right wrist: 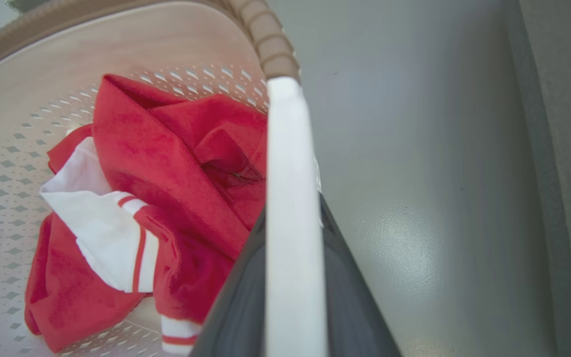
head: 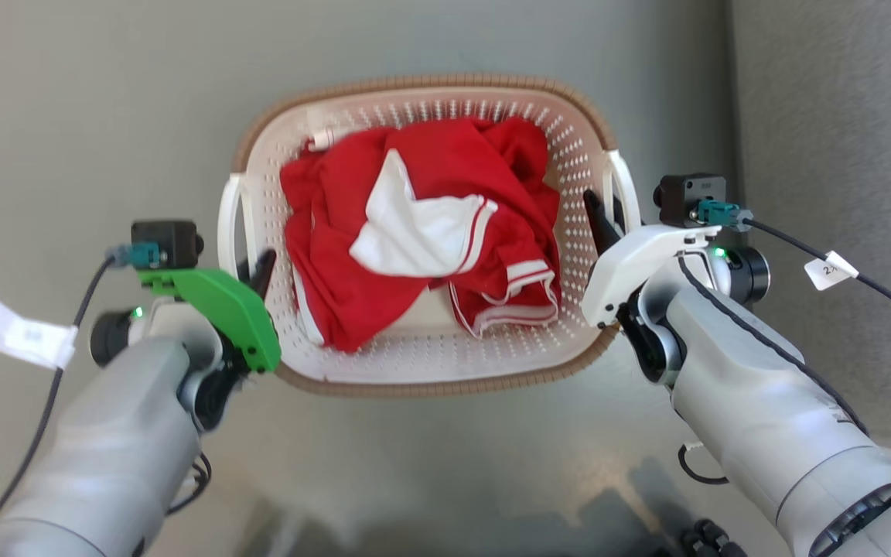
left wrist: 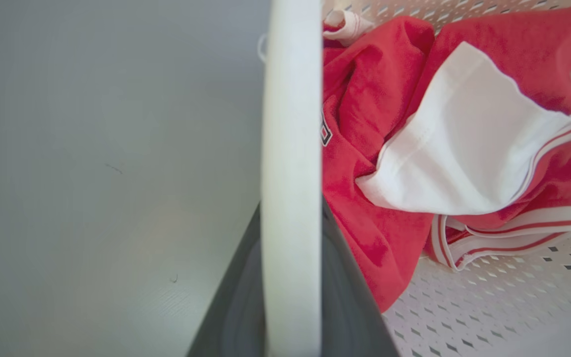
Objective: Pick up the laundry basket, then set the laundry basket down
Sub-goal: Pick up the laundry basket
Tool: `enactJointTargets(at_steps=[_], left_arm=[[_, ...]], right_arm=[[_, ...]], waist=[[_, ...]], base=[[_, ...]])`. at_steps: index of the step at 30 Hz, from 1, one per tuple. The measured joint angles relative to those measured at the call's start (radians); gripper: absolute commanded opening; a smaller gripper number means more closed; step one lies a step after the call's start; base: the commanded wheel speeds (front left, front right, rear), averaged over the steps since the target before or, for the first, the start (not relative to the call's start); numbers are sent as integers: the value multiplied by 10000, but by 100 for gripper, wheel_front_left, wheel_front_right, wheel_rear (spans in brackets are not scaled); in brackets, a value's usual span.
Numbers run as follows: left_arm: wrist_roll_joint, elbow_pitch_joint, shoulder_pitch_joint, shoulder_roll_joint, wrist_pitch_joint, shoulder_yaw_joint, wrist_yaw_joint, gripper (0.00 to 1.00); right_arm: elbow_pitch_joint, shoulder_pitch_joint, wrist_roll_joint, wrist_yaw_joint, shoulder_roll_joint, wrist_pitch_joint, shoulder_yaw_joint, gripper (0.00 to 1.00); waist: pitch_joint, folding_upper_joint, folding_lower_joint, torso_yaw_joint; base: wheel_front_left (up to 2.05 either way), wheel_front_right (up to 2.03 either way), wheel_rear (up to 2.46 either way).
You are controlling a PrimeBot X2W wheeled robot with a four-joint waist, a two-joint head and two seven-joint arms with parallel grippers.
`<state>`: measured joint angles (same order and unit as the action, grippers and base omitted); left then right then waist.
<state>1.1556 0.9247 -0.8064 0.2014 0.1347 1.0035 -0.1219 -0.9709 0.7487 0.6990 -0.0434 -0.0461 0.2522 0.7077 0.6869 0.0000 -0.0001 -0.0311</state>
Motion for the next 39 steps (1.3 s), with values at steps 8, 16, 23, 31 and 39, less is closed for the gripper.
enactJointTargets(at_steps=[8,16,23,31,39], left_arm=[[447,290,674,-222,-299,25,-4,0],[736,690,1156,-500,-709,176,-12,0],[857,1032,1669,-757,-1005,314,-12,0],[1089,1501,2300,-1099,-1371,357,-12,0],[1327,1866,2634,-1312,-1705,374,-17,0]], right_arm=[[-353,-325,451,293,6,-211,391,0],[-729,-850,957,614,13,-481,685,0],[-970,-1405,1331,811,15,-779,899,0],[-1300,-1968,1590,966,13,-1218,1229,0],[-1465,-2279,1833,1064,13,-1580,1373,0]], waist=[[-1138,0,0,-83],[-2434,0,0,-144],[-3450,0,0,-155],[-4610,0,0,-158],[-5558,0,-1,-162]], base=[[0,0,0],[0,0,0],[0,0,0],[0,0,0],[0,0,0]])
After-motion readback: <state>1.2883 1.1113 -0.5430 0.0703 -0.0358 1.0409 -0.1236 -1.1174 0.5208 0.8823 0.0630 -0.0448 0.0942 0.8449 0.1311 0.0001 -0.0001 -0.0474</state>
